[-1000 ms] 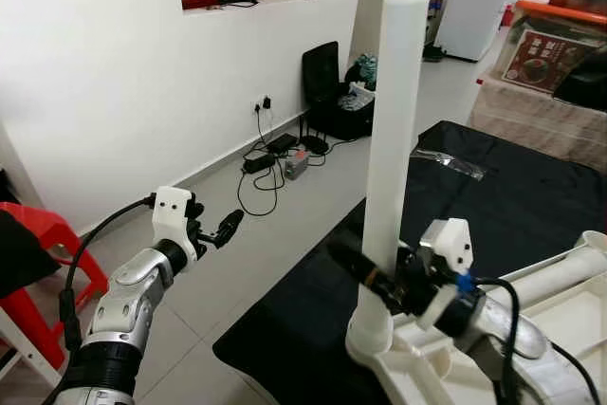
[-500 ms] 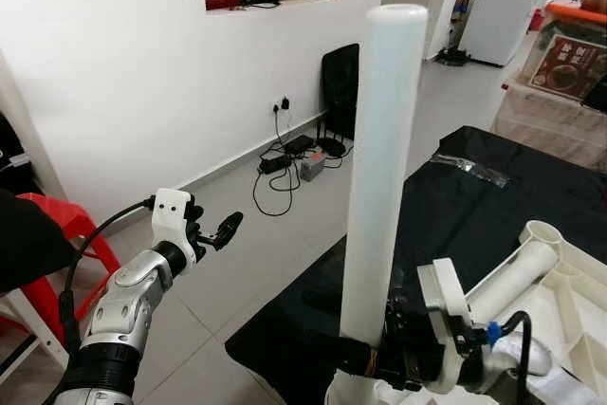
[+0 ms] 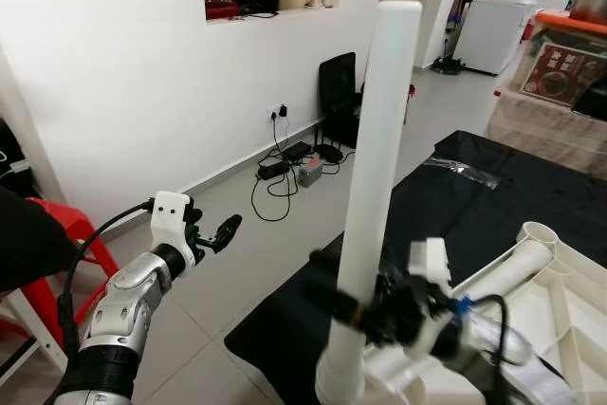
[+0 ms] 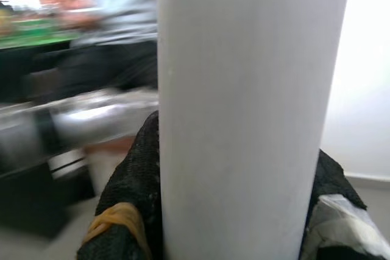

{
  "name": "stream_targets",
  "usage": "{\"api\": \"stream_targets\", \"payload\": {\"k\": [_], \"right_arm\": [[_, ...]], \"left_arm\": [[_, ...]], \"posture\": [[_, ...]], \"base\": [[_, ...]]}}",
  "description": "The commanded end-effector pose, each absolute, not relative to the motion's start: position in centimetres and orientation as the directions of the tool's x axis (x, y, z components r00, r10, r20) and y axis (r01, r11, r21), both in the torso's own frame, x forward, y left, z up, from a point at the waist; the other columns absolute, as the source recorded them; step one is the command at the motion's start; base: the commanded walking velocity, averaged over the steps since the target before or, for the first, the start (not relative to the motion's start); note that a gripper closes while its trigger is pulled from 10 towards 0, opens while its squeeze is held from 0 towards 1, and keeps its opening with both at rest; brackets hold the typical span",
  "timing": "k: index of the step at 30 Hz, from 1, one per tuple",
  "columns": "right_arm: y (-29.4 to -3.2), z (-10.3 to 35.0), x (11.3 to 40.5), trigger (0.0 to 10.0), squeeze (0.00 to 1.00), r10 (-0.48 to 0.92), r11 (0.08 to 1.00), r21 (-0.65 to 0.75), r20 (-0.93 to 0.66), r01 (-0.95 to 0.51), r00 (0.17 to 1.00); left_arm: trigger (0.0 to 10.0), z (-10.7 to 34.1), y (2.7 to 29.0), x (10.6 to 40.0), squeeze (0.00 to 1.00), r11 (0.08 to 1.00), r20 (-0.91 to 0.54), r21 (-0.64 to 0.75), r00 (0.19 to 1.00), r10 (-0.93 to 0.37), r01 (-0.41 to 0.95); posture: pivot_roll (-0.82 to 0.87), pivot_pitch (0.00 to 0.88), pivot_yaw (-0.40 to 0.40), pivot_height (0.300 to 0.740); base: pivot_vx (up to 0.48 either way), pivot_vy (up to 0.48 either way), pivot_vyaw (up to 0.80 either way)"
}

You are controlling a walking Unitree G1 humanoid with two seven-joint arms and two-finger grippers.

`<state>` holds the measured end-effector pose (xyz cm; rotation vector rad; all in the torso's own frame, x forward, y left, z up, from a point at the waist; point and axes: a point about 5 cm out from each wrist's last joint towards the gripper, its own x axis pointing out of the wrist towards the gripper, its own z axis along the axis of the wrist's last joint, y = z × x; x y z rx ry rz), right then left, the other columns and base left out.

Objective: Building children table

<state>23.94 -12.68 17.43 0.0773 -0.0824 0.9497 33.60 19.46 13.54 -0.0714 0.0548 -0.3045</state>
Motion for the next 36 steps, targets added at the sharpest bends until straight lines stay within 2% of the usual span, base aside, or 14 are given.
{"api": "stream_targets", "payload": {"k": [1, 2, 3, 5, 7, 10, 12, 13, 15, 16, 18, 29, 33, 36], "right_arm": [[-16.2, 12.9, 26.1, 10.0, 0.0, 0.462, 0.886, 0.021, -0.122, -0.463, 0.879], [-17.7, 13.1, 26.7, 10.0, 0.0, 0.274, 0.962, 0.014, -0.091, -0.274, 0.957], [-17.7, 13.1, 26.7, 10.0, 0.0, 0.274, 0.962, 0.014, -0.091, -0.274, 0.957], [-20.4, 13.2, 26.6, 10.0, 0.0, -0.012, 0.998, -0.062, -0.043, 0.009, 0.999], [-21.4, 13.2, 26.2, 10.0, 0.0, -0.099, 0.988, -0.125, -0.025, 0.095, 0.995], [-21.4, 13.2, 26.2, 10.0, 0.0, -0.099, 0.988, -0.125, -0.025, 0.095, 0.995], [-22.1, 13.0, 25.7, 10.0, 0.0, -0.179, 0.97, -0.169, -0.019, 0.173, 0.984], [-23.0, 12.7, 24.8, 10.0, 0.0, -0.302, 0.934, -0.203, -0.014, 0.293, 0.953], [-23.0, 12.7, 24.8, 10.0, 0.0, -0.302, 0.934, -0.203, -0.014, 0.293, 0.953], [-23.8, 12.4, 23.8, 10.0, 0.0, -0.451, 0.869, -0.228, 0.003, 0.44, 0.892], [-24.1, 12.5, 23.6, 10.0, 0.0, -0.514, 0.831, -0.232, 0.026, 0.505, 0.858], [-24.4, 11.6, 23.4, 10.0, 0.0, -0.624, 0.756, -0.248, 0.003, 0.605, 0.781], [-24.2, 10.7, 23.5, 10.0, 0.0, -0.625, 0.77, -0.218, -0.067, 0.6, 0.778], [-23.1, 10.4, 24.3, 10.0, 0.0, -0.54, 0.84, -0.132, -0.112, 0.526, 0.834]], "left_arm": [[10.0, 12.7, 19.8, 33.4, 0.0, 0.955, -0.083, -0.089, 0.954, -0.289, 0.281], [10.0, 12.7, 19.8, 33.4, 0.0, 0.956, -0.084, -0.088, 0.954, -0.287, 0.279], [10.0, 12.7, 19.8, 33.4, 0.0, 0.956, -0.084, -0.088, 0.954, -0.287, 0.279], [10.0, 12.6, 19.8, 33.4, 0.0, 0.957, -0.086, -0.088, 0.955, -0.283, 0.275], [10.0, 12.6, 19.8, 33.4, 0.0, 0.958, -0.087, -0.089, 0.956, -0.281, 0.273], [10.0, 12.6, 19.8, 33.4, 0.0, 0.958, -0.087, -0.089, 0.956, -0.281, 0.273], [10.0, 12.6, 19.8, 33.4, 0.0, 0.959, -0.09, -0.088, 0.957, -0.276, 0.269], [10.0, 12.5, 19.9, 33.5, 0.0, 0.961, -0.093, -0.089, 0.958, -0.27, 0.262], [10.0, 12.5, 19.9, 33.5, 0.0, 0.961, -0.093, -0.089, 0.958, -0.27, 0.262], [10.0, 12.4, 20.0, 33.5, 0.0, 0.963, -0.098, -0.091, 0.96, -0.261, 0.252], [10.0, 12.4, 20.0, 33.5, 0.0, 0.965, -0.101, -0.091, 0.961, -0.256, 0.247], [10.0, 12.2, 20.2, 33.7, 0.0, 0.969, -0.114, -0.097, 0.965, -0.238, 0.228], [10.0, 12.1, 20.2, 33.7, 0.0, 0.969, -0.121, -0.1, 0.964, -0.237, 0.226], [10.0, 12.0, 20.2, 33.7, 0.0, 0.969, -0.124, -0.101, 0.963, -0.238, 0.226]], "posture": [[0.06, 0.0, -0.056, 0.74], [0.06, 0.0, -0.054, 0.74], [0.06, 0.0, -0.054, 0.74], [0.06, 0.0, -0.054, 0.74], [0.06, 0.0, -0.055, 0.74], [0.06, 0.0, -0.055, 0.74], [0.06, 0.0, -0.055, 0.74], [0.05, 0.0, -0.054, 0.74], [0.05, 0.0, -0.054, 0.74], [0.05, 0.0, -0.053, 0.74], [0.05, 0.0, -0.052, 0.74], [0.05, 0.0, -0.055, 0.74], [0.05, 0.0, -0.054, 0.74], [0.05, 0.0, -0.053, 0.74]], "base": [[0.0, 0.0, 0.0], [0.0, 0.0, 0.0], [0.0, 0.0, 0.0], [0.0, 0.0, 0.0], [0.0, 0.0, 0.0], [0.0, 0.0, 0.0], [0.0, 0.0, 0.0], [0.0, 0.0, 0.0], [0.0, 0.0, 0.0], [0.0, 0.0, 0.0], [0.0, 0.0, 0.0], [0.0, 0.0, 0.0], [0.0, 0.0, 0.0], [0.0, 0.0, 0.0]]}}
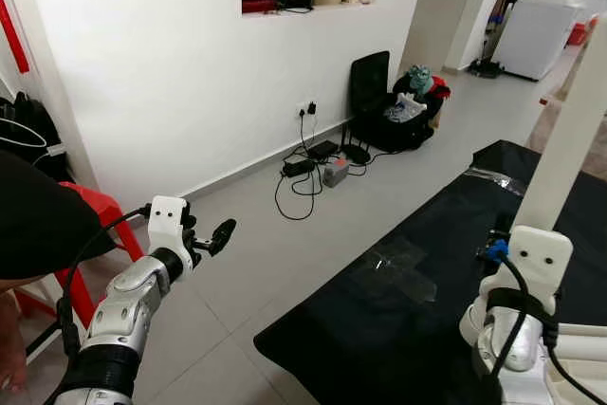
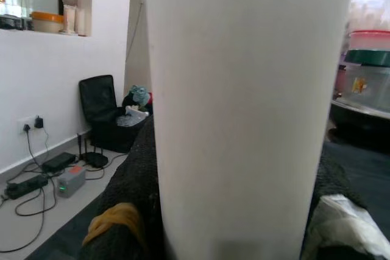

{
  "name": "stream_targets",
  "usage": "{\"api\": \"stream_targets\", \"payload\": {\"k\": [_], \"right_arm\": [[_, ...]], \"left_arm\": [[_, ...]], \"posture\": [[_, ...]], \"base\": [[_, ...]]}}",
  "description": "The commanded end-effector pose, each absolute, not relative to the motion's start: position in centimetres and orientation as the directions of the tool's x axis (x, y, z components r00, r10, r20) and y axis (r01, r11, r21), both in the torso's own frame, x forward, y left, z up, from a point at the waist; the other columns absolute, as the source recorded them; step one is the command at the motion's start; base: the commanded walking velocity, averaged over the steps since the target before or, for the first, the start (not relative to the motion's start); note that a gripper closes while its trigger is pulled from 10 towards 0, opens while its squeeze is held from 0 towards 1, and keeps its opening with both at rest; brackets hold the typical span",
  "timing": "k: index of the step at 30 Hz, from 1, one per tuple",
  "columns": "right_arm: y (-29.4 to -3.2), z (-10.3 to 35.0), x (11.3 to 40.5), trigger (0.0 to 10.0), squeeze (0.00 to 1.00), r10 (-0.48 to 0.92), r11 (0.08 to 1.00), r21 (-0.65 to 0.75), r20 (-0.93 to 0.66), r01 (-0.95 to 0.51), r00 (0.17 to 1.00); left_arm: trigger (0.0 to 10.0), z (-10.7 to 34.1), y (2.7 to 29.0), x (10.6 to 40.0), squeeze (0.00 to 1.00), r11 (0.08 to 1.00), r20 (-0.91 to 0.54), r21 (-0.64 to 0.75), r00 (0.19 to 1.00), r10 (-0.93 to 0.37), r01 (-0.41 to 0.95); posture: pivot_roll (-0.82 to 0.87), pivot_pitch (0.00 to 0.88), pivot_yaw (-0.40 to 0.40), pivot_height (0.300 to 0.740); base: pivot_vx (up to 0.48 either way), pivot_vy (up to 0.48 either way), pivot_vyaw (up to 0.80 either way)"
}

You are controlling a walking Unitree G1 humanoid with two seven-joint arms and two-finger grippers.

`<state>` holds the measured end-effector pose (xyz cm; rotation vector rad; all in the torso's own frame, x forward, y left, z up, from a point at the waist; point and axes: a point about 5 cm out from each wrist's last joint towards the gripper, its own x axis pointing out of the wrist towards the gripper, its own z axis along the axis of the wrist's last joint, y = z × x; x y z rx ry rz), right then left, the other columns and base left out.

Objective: Building children table

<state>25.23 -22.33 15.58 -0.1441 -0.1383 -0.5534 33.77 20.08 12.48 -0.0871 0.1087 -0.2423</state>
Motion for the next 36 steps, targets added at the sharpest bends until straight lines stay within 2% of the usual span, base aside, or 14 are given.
{"api": "stream_targets", "payload": {"k": [1, 3, 4, 6, 7, 8, 9, 10, 19, 20, 24, 25, 30, 36], "right_arm": [[-21.8, 10.5, 25.0, 10.0, 0.0, -0.433, 0.901, -0.05, -0.121, 0.431, 0.893], [-21.8, 10.5, 25.0, 10.0, 0.0, -0.433, 0.901, -0.05, -0.121, 0.431, 0.893], [-19.2, 11.1, 25.8, 10.0, 0.0, -0.192, 0.978, 0.058, -0.104, 0.199, 0.976], [-19.2, 11.1, 25.8, 10.0, 0.0, -0.192, 0.978, 0.058, -0.104, 0.199, 0.976], [-16.4, 12.1, 25.8, 10.0, 0.0, 0.111, 0.988, 0.118, -0.056, -0.104, 0.992], [-14.3, 13.0, 25.0, 10.0, 0.0, 0.371, 0.921, 0.129, -0.009, -0.367, 0.928], [-14.3, 13.0, 25.0, 10.0, 0.0, 0.371, 0.921, 0.129, -0.009, -0.367, 0.928], [-12.8, 13.8, 23.2, 10.0, 0.0, 0.662, 0.744, 0.124, 0.002, -0.657, 0.75], [-12.8, 14.2, 21.5, 10.0, 0.0, 0.83, 0.554, 0.162, -0.027, -0.816, 0.558], [-12.7, 14.3, 21.1, 10.0, 0.0, 0.862, 0.502, 0.188, -0.024, -0.844, 0.507], [-12.7, 14.4, 20.8, 10.0, 0.0, 0.885, 0.459, 0.206, -0.02, -0.864, 0.466], [-12.6, 14.4, 20.1, 10.0, 0.0, 0.922, 0.378, 0.232, -0.013, -0.896, 0.386], [-13.0, 15.1, 18.8, 10.0, 0.0, 0.967, 0.247, 0.248, 0.001, -0.937, 0.256], [-13.2, 15.5, 18.4, 10.0, 0.0, 0.982, 0.186, 0.243, -0.006, -0.952, 0.19]], "left_arm": [[10.0, 12.0, 20.2, 33.7, 0.0, 0.969, -0.125, -0.101, 0.963, -0.238, 0.227], [10.0, 12.0, 20.2, 33.7, 0.0, 0.969, -0.125, -0.101, 0.963, -0.238, 0.227], [10.0, 12.0, 20.1, 33.7, 0.0, 0.968, -0.127, -0.101, 0.962, -0.24, 0.228], [10.0, 12.0, 20.1, 33.7, 0.0, 0.968, -0.127, -0.101, 0.962, -0.24, 0.228], [10.0, 11.9, 20.0, 33.8, 0.0, 0.968, -0.128, -0.102, 0.962, -0.243, 0.231], [10.0, 11.9, 19.9, 33.8, 0.0, 0.967, -0.129, -0.102, 0.96, -0.247, 0.235], [10.0, 11.9, 19.9, 33.8, 0.0, 0.967, -0.129, -0.102, 0.96, -0.247, 0.235], [10.0, 12.0, 19.8, 33.9, 0.0, 0.965, -0.129, -0.102, 0.959, -0.252, 0.24], [10.0, 12.0, 20.1, 33.8, 0.0, 0.967, -0.129, -0.107, 0.961, -0.246, 0.233], [10.0, 11.9, 20.2, 33.7, 0.0, 0.966, -0.133, -0.11, 0.96, -0.246, 0.233], [10.0, 11.9, 20.1, 33.7, 0.0, 0.966, -0.136, -0.112, 0.959, -0.248, 0.234], [10.0, 11.8, 20.1, 33.7, 0.0, 0.964, -0.14, -0.117, 0.957, -0.254, 0.239], [10.0, 11.8, 20.0, 33.9, 0.0, 0.961, -0.151, -0.125, 0.952, -0.266, 0.248], [10.0, 11.6, 19.9, 33.9, 0.0, 0.959, -0.159, -0.128, 0.95, -0.27, 0.252]], "posture": [[0.05, 0.0, -0.05, 0.74], [0.05, 0.0, -0.05, 0.74], [0.05, 0.0, -0.05, 0.74], [0.05, 0.0, -0.05, 0.74], [0.04, 0.0, -0.045, 0.74], [0.05, 0.0, -0.048, 0.74], [0.05, 0.0, -0.048, 0.74], [0.06, 0.0, -0.056, 0.74], [0.06, 0.0, -0.062, 0.74], [0.07, 0.0, -0.063, 0.74], [0.07, 0.0, -0.061, 0.74], [0.07, 0.0, -0.057, 0.74], [0.06, 0.0, -0.05, 0.74], [0.06, 0.0, -0.052, 0.74]], "base": [[0.0, 0.0, 0.0], [0.0, 0.0, 0.0], [0.0, 0.0, 0.0], [0.0, 0.0, 0.0], [0.0, 0.0, 0.0], [0.0, 0.0, 0.0], [0.0, 0.0, 0.0], [0.0, 0.0, 0.0], [0.0, 0.0, 0.0], [0.0, 0.0, 0.0], [0.0, 0.0, 0.0], [0.0, 0.0, 0.0], [0.0, 0.0, 0.0], [0.0, 0.0, 0.0]]}}
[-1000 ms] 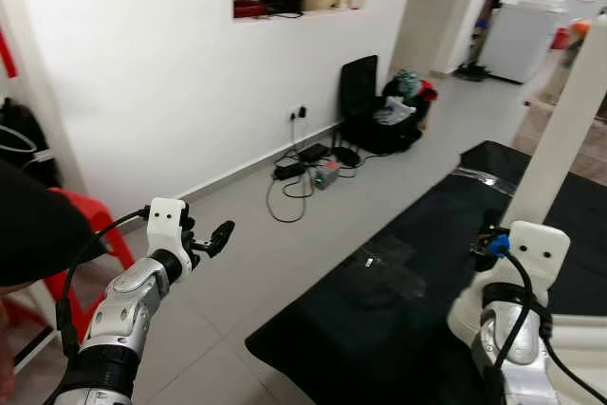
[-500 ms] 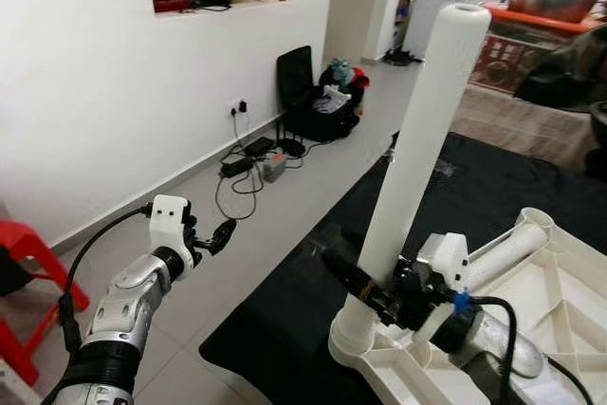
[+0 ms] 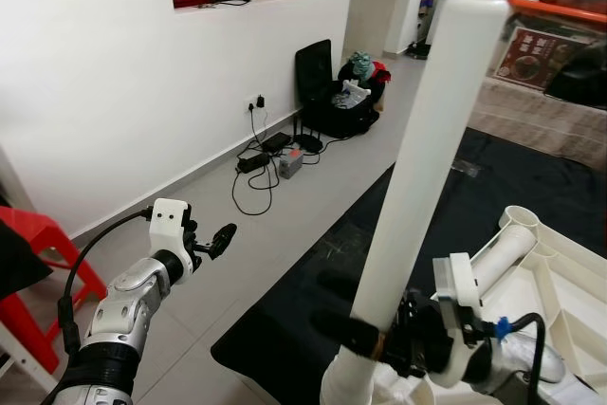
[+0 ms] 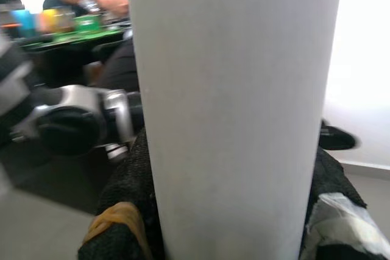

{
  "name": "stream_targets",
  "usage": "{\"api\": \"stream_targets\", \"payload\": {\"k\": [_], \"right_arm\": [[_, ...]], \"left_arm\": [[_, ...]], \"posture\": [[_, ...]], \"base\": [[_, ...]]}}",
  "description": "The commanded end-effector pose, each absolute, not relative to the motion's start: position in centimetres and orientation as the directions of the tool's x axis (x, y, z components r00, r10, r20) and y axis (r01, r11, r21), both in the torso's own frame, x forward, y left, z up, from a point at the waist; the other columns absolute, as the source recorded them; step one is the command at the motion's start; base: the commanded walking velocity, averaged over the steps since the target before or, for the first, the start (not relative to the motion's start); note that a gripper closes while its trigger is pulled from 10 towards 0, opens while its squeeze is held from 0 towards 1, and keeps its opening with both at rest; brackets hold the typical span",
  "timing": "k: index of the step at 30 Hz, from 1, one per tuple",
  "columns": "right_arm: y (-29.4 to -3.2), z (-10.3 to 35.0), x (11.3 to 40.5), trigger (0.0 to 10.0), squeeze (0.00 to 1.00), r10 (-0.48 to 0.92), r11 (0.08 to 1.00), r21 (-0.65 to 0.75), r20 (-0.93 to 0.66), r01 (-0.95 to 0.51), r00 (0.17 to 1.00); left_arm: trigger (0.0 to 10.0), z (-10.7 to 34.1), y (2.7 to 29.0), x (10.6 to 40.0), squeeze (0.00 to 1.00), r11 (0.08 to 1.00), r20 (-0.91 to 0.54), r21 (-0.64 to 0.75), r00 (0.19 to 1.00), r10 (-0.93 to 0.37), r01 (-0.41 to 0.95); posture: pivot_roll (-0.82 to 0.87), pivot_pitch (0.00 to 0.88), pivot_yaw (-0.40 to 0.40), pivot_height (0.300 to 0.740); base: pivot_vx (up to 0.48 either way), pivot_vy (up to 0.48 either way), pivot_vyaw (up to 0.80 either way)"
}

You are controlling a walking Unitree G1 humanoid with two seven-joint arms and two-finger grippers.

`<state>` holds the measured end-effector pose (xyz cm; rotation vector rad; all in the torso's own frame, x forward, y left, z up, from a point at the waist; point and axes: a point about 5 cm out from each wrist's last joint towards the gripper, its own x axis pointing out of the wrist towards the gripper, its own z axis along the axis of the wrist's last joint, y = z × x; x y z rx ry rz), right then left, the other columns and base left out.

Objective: Building children table

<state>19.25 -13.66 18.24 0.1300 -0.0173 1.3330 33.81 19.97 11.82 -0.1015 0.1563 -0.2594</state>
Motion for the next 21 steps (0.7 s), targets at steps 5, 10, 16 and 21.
{"api": "stream_targets", "payload": {"k": [5, 10, 16, 21], "right_arm": [[-13.4, 15.8, 18.9, 10.0, 0.0, 0.987, 0.158, 0.213, -0.028, -0.964, 0.156], [-13.4, 15.9, 20.2, 10.0, 0.0, 0.978, 0.207, 0.192, -0.019, -0.959, 0.207], [-13.3, 15.6, 20.7, 10.0, 0.0, 0.969, 0.248, 0.178, -0.028, -0.952, 0.247], [-13.5, 14.4, 23.0, 10.0, 0.0, 0.871, 0.491, 0.093, -0.077, -0.866, 0.486]], "left_arm": [[10.0, 11.4, 19.7, 33.8, 0.0, 0.958, -0.165, -0.132, 0.947, -0.276, 0.256], [10.0, 11.3, 19.8, 33.7, 0.0, 0.959, -0.169, -0.127, 0.947, -0.273, 0.254], [10.0, 11.4, 19.8, 33.7, 0.0, 0.96, -0.17, -0.122, 0.947, -0.272, 0.253], [10.0, 11.3, 19.8, 33.6, 0.0, 0.96, -0.174, -0.117, 0.947, -0.272, 0.254]], "posture": [[0.07, 0.0, -0.059, 0.74], [0.07, 0.0, -0.058, 0.74], [0.07, 0.0, -0.059, 0.74], [0.07, 0.0, -0.055, 0.74]], "base": [[0.0, 0.0, 0.0], [0.0, 0.0, 0.0], [0.0, 0.0, 0.0], [0.0, 0.0, 0.0]]}}
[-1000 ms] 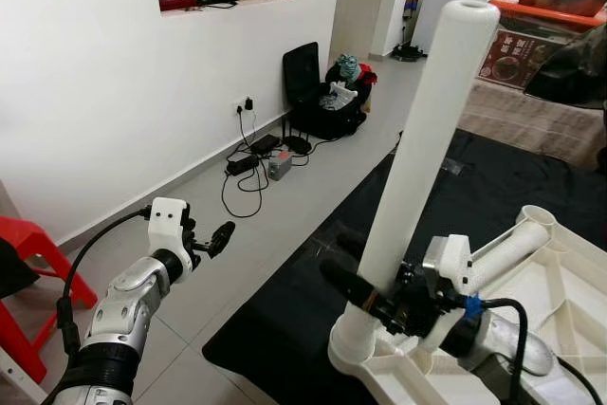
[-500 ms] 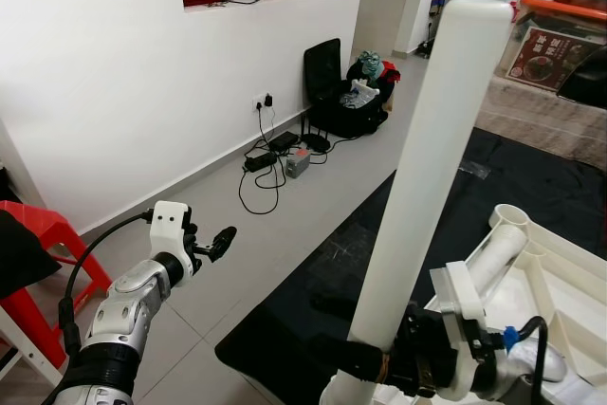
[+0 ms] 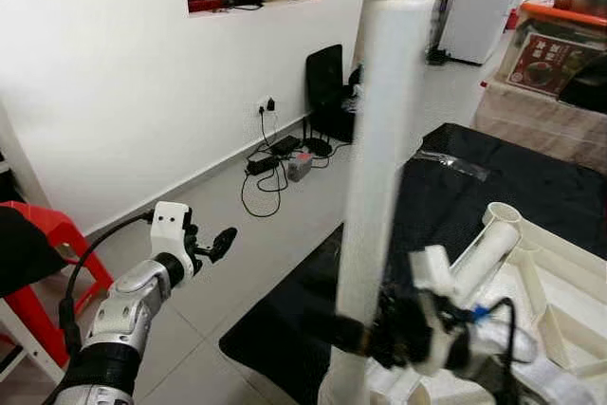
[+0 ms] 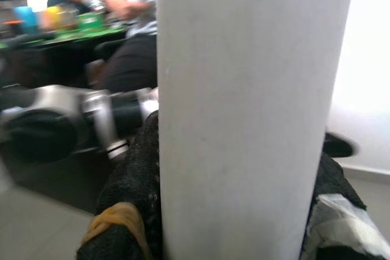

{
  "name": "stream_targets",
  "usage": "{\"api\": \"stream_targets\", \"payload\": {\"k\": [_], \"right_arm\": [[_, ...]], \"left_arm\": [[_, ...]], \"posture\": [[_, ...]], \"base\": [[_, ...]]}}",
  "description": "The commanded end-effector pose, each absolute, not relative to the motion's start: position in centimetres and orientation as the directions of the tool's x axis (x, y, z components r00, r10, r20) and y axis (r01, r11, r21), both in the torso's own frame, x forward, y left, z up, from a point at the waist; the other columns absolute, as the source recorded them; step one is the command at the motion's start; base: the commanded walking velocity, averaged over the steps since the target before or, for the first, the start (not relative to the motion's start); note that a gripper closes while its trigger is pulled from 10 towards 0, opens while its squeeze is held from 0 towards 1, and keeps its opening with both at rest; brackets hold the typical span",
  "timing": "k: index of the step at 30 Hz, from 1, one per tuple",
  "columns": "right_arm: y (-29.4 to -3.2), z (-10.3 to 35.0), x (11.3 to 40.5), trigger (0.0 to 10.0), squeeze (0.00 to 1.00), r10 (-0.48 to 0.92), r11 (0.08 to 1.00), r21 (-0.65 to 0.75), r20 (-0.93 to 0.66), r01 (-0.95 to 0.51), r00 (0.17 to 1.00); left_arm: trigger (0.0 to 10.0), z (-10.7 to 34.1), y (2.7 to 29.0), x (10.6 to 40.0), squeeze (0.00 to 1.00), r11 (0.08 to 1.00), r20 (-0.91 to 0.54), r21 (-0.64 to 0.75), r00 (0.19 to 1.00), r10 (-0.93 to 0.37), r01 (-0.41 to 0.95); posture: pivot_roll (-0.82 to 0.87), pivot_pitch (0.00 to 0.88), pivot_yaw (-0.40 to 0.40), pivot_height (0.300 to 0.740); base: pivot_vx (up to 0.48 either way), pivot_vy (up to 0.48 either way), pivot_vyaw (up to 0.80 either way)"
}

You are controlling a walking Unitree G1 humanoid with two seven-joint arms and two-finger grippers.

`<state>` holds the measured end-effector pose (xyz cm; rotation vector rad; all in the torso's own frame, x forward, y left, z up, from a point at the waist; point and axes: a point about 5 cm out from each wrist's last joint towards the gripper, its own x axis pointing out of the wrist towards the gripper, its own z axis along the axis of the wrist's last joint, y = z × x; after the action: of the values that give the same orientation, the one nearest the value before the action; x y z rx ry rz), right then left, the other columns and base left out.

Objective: Building children table

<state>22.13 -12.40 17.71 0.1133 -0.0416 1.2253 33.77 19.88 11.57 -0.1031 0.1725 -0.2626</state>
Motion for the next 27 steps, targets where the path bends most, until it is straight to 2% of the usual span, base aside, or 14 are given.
{"api": "stream_targets", "payload": {"k": [1, 2, 3, 4, 5, 7, 8, 10, 11, 12, 13, 14, 20, 27], "right_arm": [[-13.5, 14.4, 23.0, 10.0, 0.0, 0.871, 0.491, 0.093, -0.077, -0.866, 0.486], [-13.8, 14.1, 23.5, 10.0, 0.0, 0.831, 0.556, 0.081, -0.078, -0.827, 0.551], [-13.8, 14.1, 23.5, 10.0, 0.0, 0.831, 0.556, 0.081, -0.078, -0.827, 0.551], [-14.5, 13.3, 24.7, 10.0, 0.0, 0.723, 0.689, 0.048, -0.127, -0.724, 0.679], [-14.5, 13.3, 24.7, 10.0, 0.0, 0.723, 0.689, 0.048, -0.127, -0.724, 0.679], [-16.1, 12.2, 26.3, 10.0, 0.0, 0.496, 0.861, -0.021, -0.189, -0.509, 0.847], [-16.1, 12.2, 26.3, 10.0, 0.0, 0.496, 0.861, -0.021, -0.189, -0.509, 0.847], [-17.9, 12.1, 27.2, 10.0, 0.0, 0.259, 0.962, -0.04, -0.182, -0.27, 0.949], [-17.9, 12.1, 27.2, 10.0, 0.0, 0.259, 0.962, -0.04, -0.182, -0.27, 0.949], [-19.2, 12.2, 27.4, 10.0, 0.0, 0.109, 0.99, -0.067, -0.158, -0.121, 0.981], [-20.3, 12.5, 27.2, 10.0, 0.0, -0.013, 0.996, -0.089, -0.119, 0.003, 0.993], [-20.3, 12.5, 27.2, 10.0, 0.0, -0.013, 0.996, -0.089, -0.119, 0.003, 0.993], [-22.7, 13.0, 25.3, 10.0, 0.0, -0.355, 0.922, -0.161, 0.007, 0.351, 0.935], [-22.6, 12.5, 25.1, 10.0, 0.0, -0.453, 0.881, -0.146, 0.018, 0.45, 0.891]], "left_arm": [[10.0, 11.3, 19.8, 33.6, 0.0, 0.96, -0.174, -0.117, 0.947, -0.272, 0.254], [10.0, 11.2, 19.8, 33.6, 0.0, 0.96, -0.176, -0.117, 0.946, -0.273, 0.255], [10.0, 11.2, 19.8, 33.6, 0.0, 0.96, -0.176, -0.117, 0.946, -0.273, 0.255], [10.0, 11.2, 19.8, 33.6, 0.0, 0.96, -0.178, -0.117, 0.945, -0.273, 0.256], [10.0, 11.2, 19.8, 33.6, 0.0, 0.96, -0.178, -0.117, 0.945, -0.273, 0.256], [10.0, 11.1, 19.7, 33.6, 0.0, 0.96, -0.181, -0.117, 0.945, -0.274, 0.256], [10.0, 11.1, 19.7, 33.6, 0.0, 0.96, -0.181, -0.117, 0.945, -0.274, 0.256], [10.0, 11.1, 19.7, 33.6, 0.0, 0.96, -0.181, -0.117, 0.945, -0.274, 0.256], [10.0, 11.1, 19.7, 33.6, 0.0, 0.96, -0.181, -0.117, 0.945, -0.274, 0.256], [10.0, 11.1, 19.7, 33.6, 0.0, 0.96, -0.181, -0.116, 0.945, -0.273, 0.255], [10.0, 11.1, 19.7, 33.6, 0.0, 0.96, -0.181, -0.115, 0.945, -0.272, 0.255], [10.0, 11.1, 19.7, 33.6, 0.0, 0.96, -0.181, -0.115, 0.945, -0.272, 0.255], [10.0, 10.9, 19.8, 33.6, 0.0, 0.962, -0.186, -0.111, 0.945, -0.268, 0.25], [10.0, 10.9, 19.8, 33.7, 0.0, 0.961, -0.188, -0.113, 0.945, -0.269, 0.251]], "posture": [[0.07, 0.0, -0.055, 0.74], [0.07, 0.0, -0.055, 0.74], [0.07, 0.0, -0.055, 0.74], [0.06, 0.0, -0.053, 0.74], [0.06, 0.0, -0.053, 0.74], [0.06, 0.0, -0.052, 0.74], [0.06, 0.0, -0.052, 0.74], [0.05, 0.0, -0.05, 0.74], [0.05, 0.0, -0.05, 0.74], [0.05, 0.0, -0.049, 0.74], [0.05, 0.0, -0.049, 0.74], [0.05, 0.0, -0.049, 0.74], [0.05, 0.0, -0.05, 0.74], [0.05, 0.0, -0.048, 0.74]], "base": [[0.0, 0.0, 0.0], [0.0, 0.0, 0.0], [0.0, 0.0, 0.0], [0.0, 0.0, 0.0], [0.0, 0.0, 0.0], [0.0, 0.0, 0.0], [0.0, 0.0, 0.0], [0.0, 0.0, 0.0], [0.0, 0.0, 0.0], [0.0, 0.0, 0.0], [0.0, 0.0, 0.0], [0.0, 0.0, 0.0], [0.0, 0.0, 0.0], [0.0, 0.0, 0.0]]}}
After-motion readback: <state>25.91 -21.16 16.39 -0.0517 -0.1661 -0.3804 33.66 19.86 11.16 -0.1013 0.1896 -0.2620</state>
